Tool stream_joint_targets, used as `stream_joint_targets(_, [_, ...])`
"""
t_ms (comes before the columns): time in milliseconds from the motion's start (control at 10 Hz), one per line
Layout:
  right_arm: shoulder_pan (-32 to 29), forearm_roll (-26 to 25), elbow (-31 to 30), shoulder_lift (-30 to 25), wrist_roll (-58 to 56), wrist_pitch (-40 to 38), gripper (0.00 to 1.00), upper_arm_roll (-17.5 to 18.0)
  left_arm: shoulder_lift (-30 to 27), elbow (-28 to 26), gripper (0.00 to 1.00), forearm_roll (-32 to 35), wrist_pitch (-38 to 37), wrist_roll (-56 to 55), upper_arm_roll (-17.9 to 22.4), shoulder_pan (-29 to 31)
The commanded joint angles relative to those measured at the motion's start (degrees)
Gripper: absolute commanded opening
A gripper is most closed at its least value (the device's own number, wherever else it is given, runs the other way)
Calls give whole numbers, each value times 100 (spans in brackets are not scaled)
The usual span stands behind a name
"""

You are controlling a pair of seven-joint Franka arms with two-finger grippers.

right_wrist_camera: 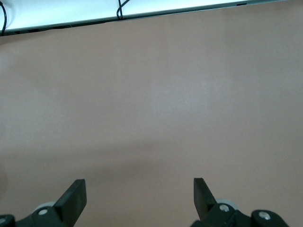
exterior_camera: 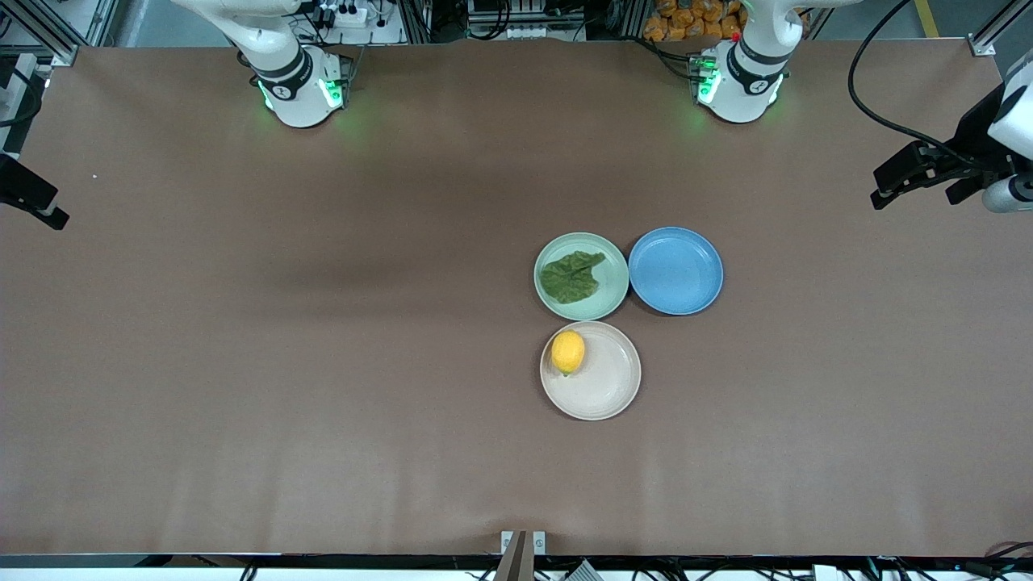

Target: Place lemon and lettuce in plates

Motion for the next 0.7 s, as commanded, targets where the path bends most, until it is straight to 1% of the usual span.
stream_joint_targets(0, [-77,70,-271,-258,-87,-49,100,87,-47,49,100,48,-116,142,-82,73])
stream_joint_targets(100, [-42,70,-376,-302,-87,-49,100,87,-38,49,100,39,-116,142,-82,72])
stream_joint_targets(600, [46,78,-456,-399,-298,-251,100,61,-38,49,100,13,-116,107,-91,72])
